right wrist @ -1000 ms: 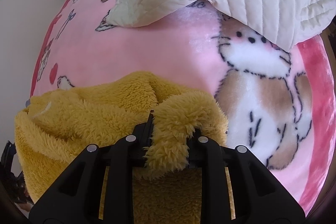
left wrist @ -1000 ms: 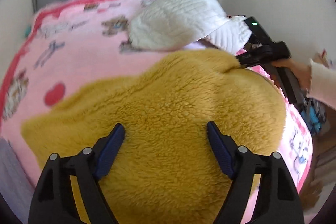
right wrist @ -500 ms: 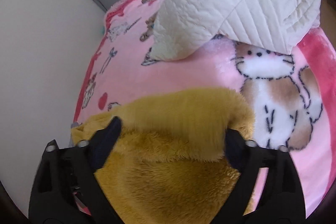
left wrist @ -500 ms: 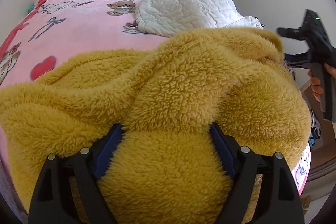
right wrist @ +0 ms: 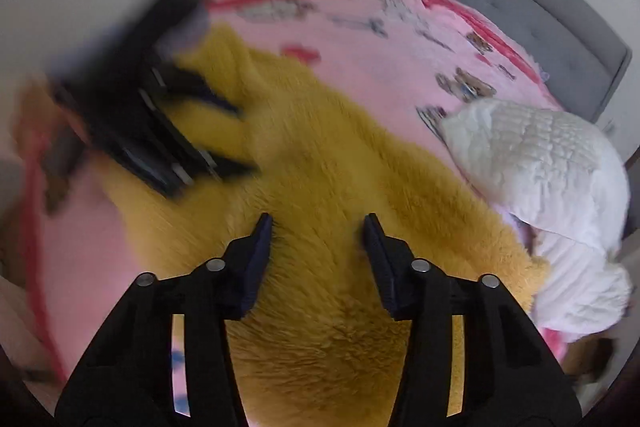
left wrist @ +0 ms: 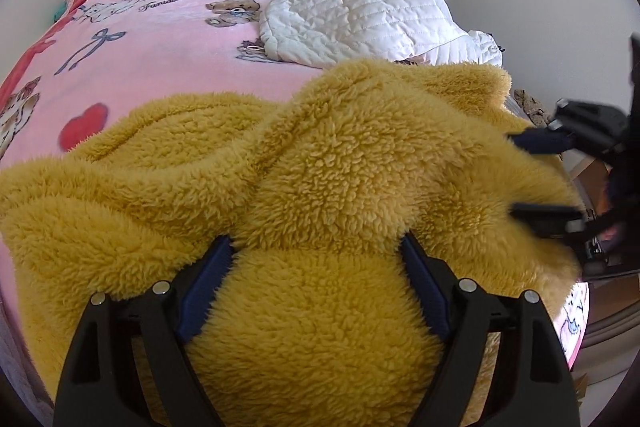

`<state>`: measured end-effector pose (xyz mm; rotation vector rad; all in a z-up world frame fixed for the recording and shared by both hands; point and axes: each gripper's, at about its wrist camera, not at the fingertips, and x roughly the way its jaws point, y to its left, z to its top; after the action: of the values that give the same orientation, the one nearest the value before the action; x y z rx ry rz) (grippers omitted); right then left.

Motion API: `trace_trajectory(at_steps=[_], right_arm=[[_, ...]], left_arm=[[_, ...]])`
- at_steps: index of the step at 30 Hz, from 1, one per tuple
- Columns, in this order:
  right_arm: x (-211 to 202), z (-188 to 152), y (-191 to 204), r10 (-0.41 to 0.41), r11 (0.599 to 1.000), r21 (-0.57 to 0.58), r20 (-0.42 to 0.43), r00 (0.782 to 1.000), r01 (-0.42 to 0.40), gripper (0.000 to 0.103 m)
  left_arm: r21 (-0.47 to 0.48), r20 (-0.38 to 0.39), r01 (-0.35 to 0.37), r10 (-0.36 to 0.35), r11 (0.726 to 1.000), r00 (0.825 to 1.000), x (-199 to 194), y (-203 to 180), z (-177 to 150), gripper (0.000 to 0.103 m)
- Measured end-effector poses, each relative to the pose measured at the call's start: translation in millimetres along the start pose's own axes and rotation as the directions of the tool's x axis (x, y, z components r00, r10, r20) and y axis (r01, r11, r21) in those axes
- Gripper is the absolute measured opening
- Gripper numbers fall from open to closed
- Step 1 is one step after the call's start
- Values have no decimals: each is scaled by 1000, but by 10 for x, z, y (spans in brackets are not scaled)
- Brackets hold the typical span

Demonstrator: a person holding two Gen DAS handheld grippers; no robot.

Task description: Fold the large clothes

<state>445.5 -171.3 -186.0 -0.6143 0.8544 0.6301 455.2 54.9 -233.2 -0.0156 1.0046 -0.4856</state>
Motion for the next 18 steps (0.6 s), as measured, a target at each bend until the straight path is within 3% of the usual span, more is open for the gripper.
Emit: trace_trajectory(at_steps=[1, 3, 7, 14, 18], right_arm=[[55, -92, -26, -8, 1000, 16, 16, 1000, 8, 46], [142, -264, -193, 34, 983, 178, 39, 999, -41, 46], [333, -471, -413, 138, 893, 424, 66, 988, -153, 46], [386, -533, -390, 156, 879, 436, 116, 981, -192, 48], [74, -442, -464, 202, 853, 449, 186, 962, -266, 65]], left_arm=[[2, 0, 2, -2, 1000, 1000, 5, -3, 1, 82], [20, 1, -5, 5, 1000, 1000, 21, -28, -16, 82], [5, 4, 10, -10, 1000, 1000, 91, -7, -66, 82], [0, 27, 40, -40, 999, 999, 142, 54, -121, 83], [27, 83, 54, -56, 998, 995, -151, -5, -92, 89]])
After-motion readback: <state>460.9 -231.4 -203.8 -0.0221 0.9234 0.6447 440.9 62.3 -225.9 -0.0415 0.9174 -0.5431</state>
